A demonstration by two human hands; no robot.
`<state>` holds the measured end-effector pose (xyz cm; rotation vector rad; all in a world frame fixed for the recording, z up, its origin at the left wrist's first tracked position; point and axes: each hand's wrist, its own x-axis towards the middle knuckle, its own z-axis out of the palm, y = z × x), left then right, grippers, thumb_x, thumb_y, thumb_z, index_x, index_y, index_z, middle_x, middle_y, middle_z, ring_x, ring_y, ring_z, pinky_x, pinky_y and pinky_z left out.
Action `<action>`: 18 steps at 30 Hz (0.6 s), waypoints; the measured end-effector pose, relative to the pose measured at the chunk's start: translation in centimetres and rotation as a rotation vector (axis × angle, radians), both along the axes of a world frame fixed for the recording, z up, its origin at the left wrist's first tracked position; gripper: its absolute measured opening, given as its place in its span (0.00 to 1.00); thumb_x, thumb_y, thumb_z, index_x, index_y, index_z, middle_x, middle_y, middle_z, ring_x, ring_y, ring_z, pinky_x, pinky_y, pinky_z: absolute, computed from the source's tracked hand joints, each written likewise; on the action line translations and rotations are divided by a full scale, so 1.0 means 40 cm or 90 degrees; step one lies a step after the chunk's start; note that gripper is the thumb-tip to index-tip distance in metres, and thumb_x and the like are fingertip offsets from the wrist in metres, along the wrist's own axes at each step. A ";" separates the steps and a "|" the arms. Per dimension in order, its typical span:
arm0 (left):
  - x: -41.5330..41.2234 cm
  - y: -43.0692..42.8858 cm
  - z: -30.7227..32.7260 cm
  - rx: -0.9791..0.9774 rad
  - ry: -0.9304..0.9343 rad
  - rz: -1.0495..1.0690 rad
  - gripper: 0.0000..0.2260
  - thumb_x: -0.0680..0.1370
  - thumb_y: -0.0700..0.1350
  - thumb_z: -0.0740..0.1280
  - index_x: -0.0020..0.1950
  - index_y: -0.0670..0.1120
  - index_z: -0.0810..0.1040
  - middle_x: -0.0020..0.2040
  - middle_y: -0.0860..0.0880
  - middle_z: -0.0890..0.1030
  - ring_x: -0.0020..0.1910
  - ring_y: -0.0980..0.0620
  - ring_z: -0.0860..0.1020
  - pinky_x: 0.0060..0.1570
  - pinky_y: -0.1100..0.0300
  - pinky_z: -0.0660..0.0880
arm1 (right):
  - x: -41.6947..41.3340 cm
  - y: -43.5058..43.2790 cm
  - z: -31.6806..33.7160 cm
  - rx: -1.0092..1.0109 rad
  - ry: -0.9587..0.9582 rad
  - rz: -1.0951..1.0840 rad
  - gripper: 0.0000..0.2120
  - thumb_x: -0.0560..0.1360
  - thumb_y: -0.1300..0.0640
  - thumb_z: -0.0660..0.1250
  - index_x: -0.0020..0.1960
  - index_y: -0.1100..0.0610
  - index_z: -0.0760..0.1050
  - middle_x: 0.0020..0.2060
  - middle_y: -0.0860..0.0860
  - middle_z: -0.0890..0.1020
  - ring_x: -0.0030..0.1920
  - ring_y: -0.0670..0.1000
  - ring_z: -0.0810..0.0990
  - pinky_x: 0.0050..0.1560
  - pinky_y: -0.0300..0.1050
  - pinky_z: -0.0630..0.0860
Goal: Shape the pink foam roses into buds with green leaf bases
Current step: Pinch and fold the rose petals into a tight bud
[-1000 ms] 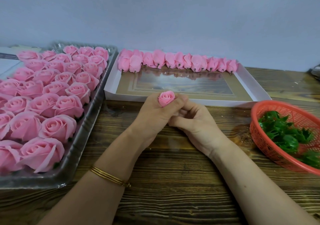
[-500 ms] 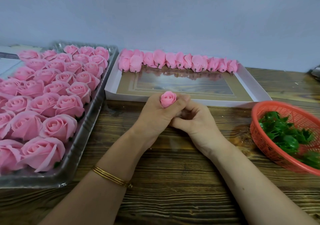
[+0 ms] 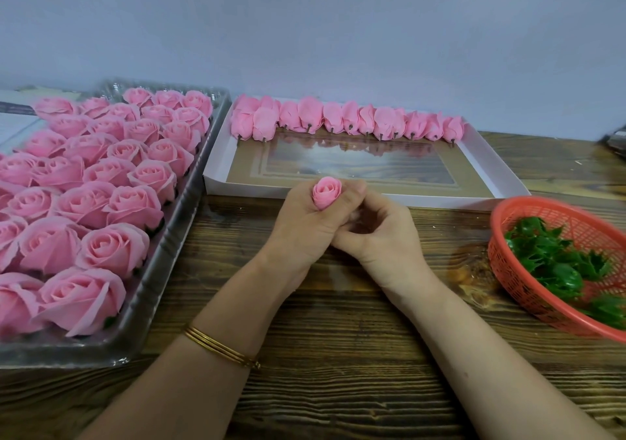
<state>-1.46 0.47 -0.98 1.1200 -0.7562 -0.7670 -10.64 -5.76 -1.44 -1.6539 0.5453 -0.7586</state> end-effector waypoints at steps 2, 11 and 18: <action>0.003 0.001 -0.001 -0.001 -0.006 -0.002 0.06 0.78 0.39 0.67 0.49 0.37 0.81 0.41 0.43 0.81 0.41 0.52 0.80 0.44 0.61 0.79 | -0.003 -0.002 0.002 0.010 0.001 0.013 0.17 0.67 0.73 0.74 0.54 0.62 0.80 0.44 0.68 0.82 0.41 0.52 0.77 0.48 0.45 0.76; 0.001 0.000 -0.002 0.005 0.000 0.007 0.07 0.78 0.42 0.67 0.45 0.40 0.81 0.39 0.43 0.81 0.40 0.51 0.80 0.44 0.59 0.79 | -0.004 -0.004 0.000 0.046 0.017 0.040 0.17 0.67 0.74 0.73 0.55 0.66 0.79 0.43 0.66 0.82 0.44 0.55 0.79 0.53 0.48 0.78; 0.011 0.003 -0.005 0.010 -0.026 0.003 0.05 0.71 0.45 0.73 0.42 0.44 0.82 0.37 0.49 0.83 0.39 0.53 0.81 0.44 0.59 0.79 | -0.004 0.006 0.013 0.038 -0.018 0.052 0.22 0.69 0.74 0.72 0.57 0.53 0.79 0.50 0.71 0.80 0.49 0.57 0.81 0.59 0.51 0.77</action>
